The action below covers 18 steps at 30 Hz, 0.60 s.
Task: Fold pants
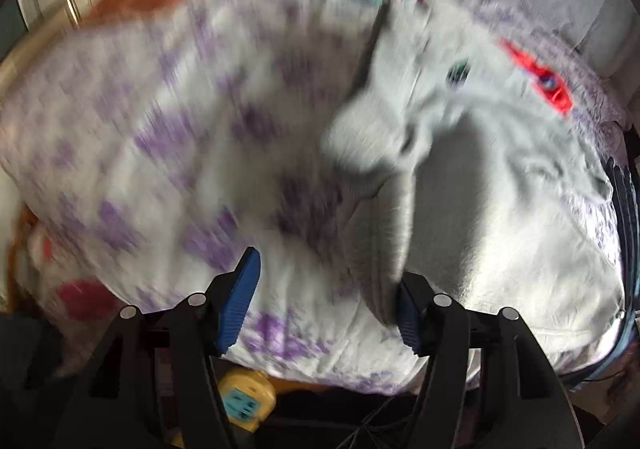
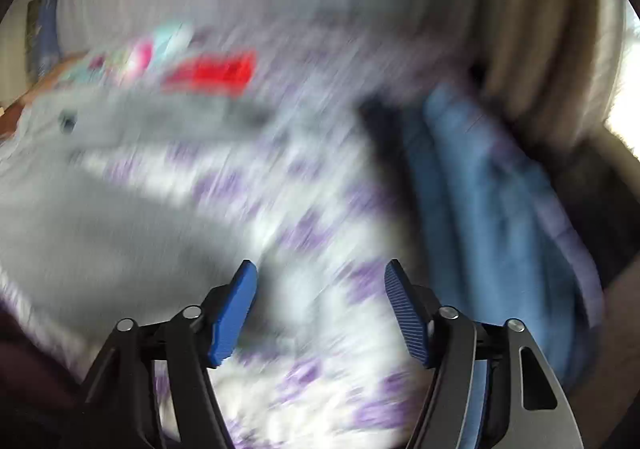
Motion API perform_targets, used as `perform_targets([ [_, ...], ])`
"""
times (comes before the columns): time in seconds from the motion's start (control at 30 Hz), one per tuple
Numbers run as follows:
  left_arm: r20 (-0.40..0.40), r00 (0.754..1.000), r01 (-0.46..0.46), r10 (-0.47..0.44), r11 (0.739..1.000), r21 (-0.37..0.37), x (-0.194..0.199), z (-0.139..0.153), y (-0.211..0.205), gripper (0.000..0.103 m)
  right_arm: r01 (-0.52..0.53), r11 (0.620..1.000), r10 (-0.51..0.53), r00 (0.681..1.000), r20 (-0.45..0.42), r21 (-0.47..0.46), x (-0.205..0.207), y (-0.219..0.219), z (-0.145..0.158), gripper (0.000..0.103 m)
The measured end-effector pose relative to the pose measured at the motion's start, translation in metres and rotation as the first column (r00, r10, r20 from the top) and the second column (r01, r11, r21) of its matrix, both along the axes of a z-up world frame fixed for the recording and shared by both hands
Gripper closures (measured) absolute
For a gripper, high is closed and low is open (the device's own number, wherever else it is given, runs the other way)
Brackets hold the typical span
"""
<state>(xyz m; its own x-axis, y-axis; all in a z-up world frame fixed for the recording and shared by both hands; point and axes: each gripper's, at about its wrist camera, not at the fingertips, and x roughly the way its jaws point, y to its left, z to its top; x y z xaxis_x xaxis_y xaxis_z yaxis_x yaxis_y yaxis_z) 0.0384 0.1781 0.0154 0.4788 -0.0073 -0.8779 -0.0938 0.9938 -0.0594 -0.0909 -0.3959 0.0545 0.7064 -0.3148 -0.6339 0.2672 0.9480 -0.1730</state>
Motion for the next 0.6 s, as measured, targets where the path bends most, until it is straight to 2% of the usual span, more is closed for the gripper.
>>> perform_targets([
  [0.07,0.094,0.995,0.012,-0.018,0.998,0.063,-0.005,0.027,-0.010,0.039,-0.056,0.998,0.054,0.996,0.069,0.023,-0.004,0.008,0.017,0.029],
  [0.1,0.151,0.988,0.014,-0.031,0.994,0.112,-0.008,0.042,-0.020,0.039,-0.135,0.989,0.130,0.989,0.071,0.068,-0.001,0.018,0.020,0.029],
  [0.17,0.264,0.963,0.004,-0.052,0.984,0.179,-0.015,0.070,-0.034,0.036,-0.226,0.969,0.224,0.974,0.028,0.100,0.010,0.040,0.011,0.029],
  [0.2,0.295,0.954,0.005,-0.058,0.984,0.178,-0.017,0.079,-0.037,0.029,-0.244,0.965,0.245,0.969,0.000,0.099,0.016,0.048,0.003,0.029],
  [0.27,0.327,0.940,0.042,-0.096,0.985,0.166,-0.018,0.085,-0.053,0.023,-0.260,0.960,0.268,0.961,-0.071,0.105,0.027,0.058,-0.022,0.029],
  [0.3,0.308,0.943,0.074,-0.125,0.982,0.173,-0.010,0.078,-0.062,0.023,-0.247,0.961,0.261,0.959,-0.112,0.120,0.035,0.059,-0.037,0.029],
  [0.37,0.190,0.968,0.129,-0.164,0.974,0.185,0.017,0.039,-0.079,0.023,-0.204,0.961,0.239,0.952,-0.191,0.186,0.050,0.056,-0.070,0.029],
  [0.43,0.063,0.985,0.146,-0.163,0.964,0.222,0.039,-0.005,-0.081,0.033,-0.196,0.956,0.239,0.952,-0.191,0.217,0.051,0.058,-0.086,0.029],
  [0.47,-0.029,0.990,0.140,-0.137,0.956,0.257,0.056,-0.036,-0.075,0.038,-0.202,0.956,0.243,0.951,-0.189,0.212,0.050,0.061,-0.084,0.028],
  [0.5,-0.072,0.991,0.131,-0.116,0.955,0.265,0.062,-0.052,-0.066,0.034,-0.207,0.956,0.247,0.950,-0.190,0.208,0.049,0.064,-0.081,0.028],
  [0.53,-0.086,0.992,0.116,-0.097,0.964,0.241,0.066,-0.059,-0.056,0.030,-0.222,0.953,0.257,0.952,-0.168,0.205,0.049,0.066,-0.072,0.028],
  [0.57,-0.085,0.994,0.086,-0.071,0.979,0.186,0.070,-0.056,-0.042,0.026,-0.245,0.947,0.275,0.952,-0.135,0.206,0.052,0.067,-0.061,0.028],
  [0.6,-0.091,0.994,0.081,-0.067,0.984,0.158,0.071,-0.050,-0.036,0.029,-0.270,0.941,0.295,0.950,-0.106,0.203,0.052,0.068,-0.048,0.028],
])
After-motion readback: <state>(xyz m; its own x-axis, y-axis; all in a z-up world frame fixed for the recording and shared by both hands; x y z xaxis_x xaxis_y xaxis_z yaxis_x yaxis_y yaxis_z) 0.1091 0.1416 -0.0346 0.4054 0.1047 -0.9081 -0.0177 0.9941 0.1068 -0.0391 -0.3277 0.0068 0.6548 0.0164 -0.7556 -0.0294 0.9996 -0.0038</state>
